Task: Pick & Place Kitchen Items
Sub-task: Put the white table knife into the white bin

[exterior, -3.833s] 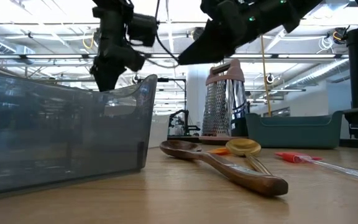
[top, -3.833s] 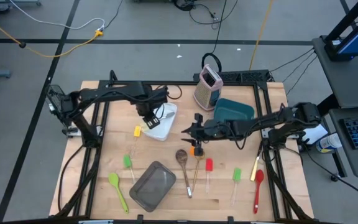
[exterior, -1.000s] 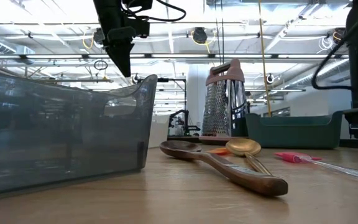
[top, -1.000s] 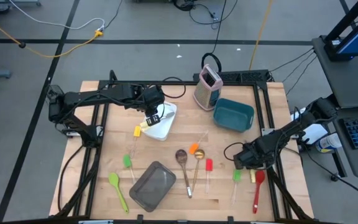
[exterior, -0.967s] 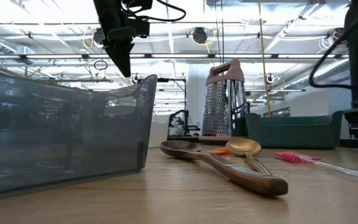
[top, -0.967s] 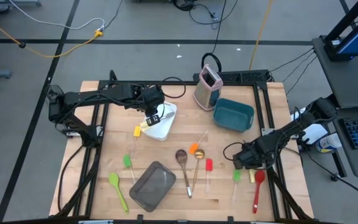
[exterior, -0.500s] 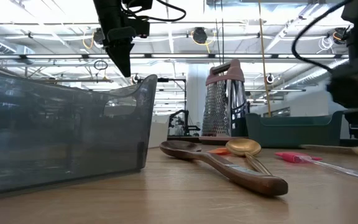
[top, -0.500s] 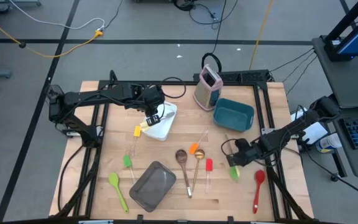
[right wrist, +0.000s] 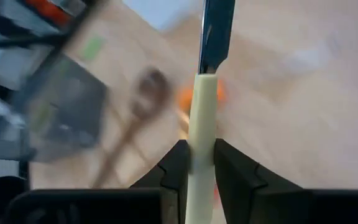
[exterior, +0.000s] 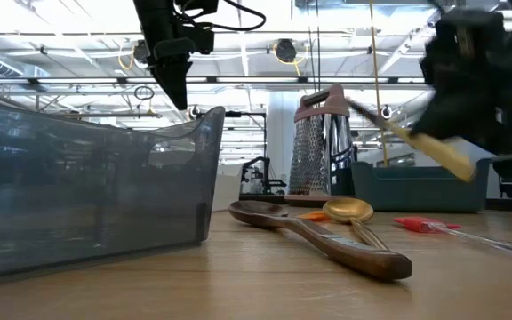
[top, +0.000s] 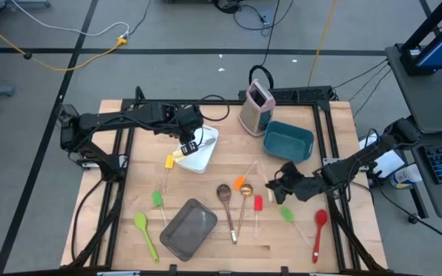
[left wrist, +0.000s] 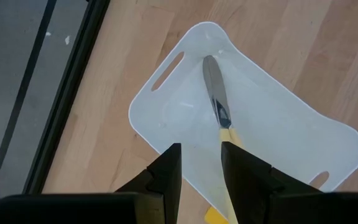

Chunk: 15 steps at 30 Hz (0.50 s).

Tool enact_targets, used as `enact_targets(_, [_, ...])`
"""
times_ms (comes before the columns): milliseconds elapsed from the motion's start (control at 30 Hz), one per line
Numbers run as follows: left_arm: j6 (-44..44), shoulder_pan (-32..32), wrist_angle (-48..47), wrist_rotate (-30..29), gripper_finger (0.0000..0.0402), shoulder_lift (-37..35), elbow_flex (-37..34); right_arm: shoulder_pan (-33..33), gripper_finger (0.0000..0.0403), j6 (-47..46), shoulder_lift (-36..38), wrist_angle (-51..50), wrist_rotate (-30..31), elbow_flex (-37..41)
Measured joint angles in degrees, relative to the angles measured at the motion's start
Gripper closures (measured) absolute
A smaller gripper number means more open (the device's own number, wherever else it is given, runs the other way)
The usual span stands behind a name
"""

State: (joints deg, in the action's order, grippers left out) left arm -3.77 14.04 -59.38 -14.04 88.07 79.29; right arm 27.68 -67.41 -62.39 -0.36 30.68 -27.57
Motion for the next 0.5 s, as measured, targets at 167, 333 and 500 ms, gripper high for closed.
enact_targets(167, [-1.93, -1.64, 0.21, -0.01, 0.0284, 0.00, 0.00, -0.02, 0.0350, 16.78, 0.00, 11.22, 5.40, -0.03])
enact_targets(333, [-2.49, -5.10, 3.58, -0.02, 0.0284, 0.00, 0.00, -1.08, 0.0347, 32.96, 0.00, 20.12, 10.23, -0.07])
enact_targets(500, [-2.54, -9.32, 4.26, -0.01, 0.0284, 0.00, 0.00, -3.78, 0.0346, 41.32, 0.00, 26.50, 9.79, -0.11])
